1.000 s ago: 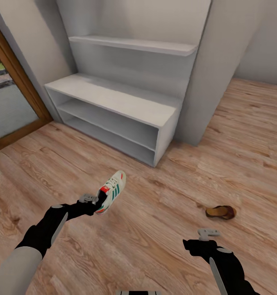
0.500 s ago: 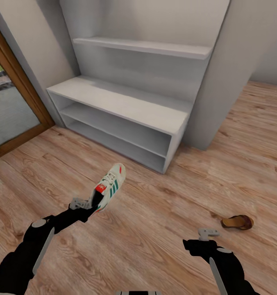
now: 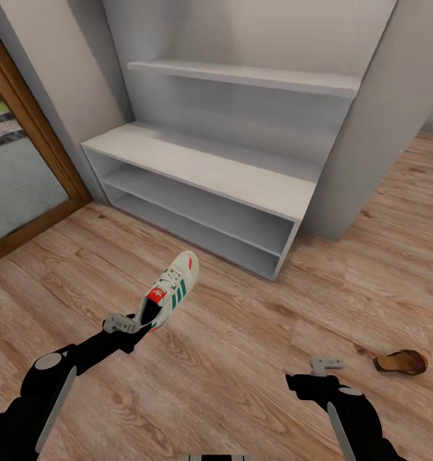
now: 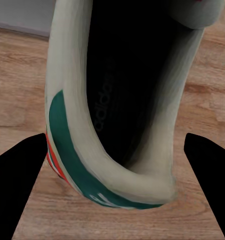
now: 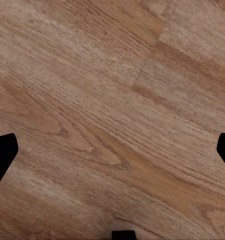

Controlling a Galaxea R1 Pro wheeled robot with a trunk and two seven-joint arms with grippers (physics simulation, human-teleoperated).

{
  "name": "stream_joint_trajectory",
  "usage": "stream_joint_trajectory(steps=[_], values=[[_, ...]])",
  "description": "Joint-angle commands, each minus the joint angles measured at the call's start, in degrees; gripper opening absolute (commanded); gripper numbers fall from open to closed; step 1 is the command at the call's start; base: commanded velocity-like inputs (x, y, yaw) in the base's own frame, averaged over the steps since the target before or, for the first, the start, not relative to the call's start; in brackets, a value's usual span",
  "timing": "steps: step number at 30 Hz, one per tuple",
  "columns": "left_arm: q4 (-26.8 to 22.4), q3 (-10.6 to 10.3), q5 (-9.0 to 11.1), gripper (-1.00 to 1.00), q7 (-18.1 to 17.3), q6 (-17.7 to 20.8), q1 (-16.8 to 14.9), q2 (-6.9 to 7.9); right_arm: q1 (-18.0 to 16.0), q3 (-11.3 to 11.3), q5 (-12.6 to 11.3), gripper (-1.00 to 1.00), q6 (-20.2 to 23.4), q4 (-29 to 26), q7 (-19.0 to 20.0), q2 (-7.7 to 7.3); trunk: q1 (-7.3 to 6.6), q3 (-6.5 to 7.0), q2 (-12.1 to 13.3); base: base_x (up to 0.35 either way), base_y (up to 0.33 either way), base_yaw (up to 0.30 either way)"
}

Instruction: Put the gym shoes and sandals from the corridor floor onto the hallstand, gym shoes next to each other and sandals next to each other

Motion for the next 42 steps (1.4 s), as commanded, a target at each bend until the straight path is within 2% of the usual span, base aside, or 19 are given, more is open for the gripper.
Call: stream_joint_trajectory(steps=[1, 19, 42], values=[[-0.05, 0.08, 0.0, -1.0, -0.31, 0.37, -0.03, -0.01, -0.03, -0.01, -0.04, 1.0, 0.3, -0.09, 0.04, 0.0, 0.01, -0.02, -0.02, 0.19, 0.318, -0.206], [-0.05, -0.02, -0.01, -1.0, -0.26, 0.37, -0.03, -0.1, -0.03, -0.09, -0.21, 1.0, 0.3, -0.09, 0.1, 0.0, 0.01, 0.49, -0.02, 0.168, 0.29, -0.263], [-0.05, 0.16, -0.23, -1.0, -0.17, 0.3, -0.03, -0.16, -0.03, -0.11, -0.22, 1.0, 0.3, -0.09, 0.06, -0.01, 0.01, 1.17, -0.02, 0.006, 0.012, -0.269]])
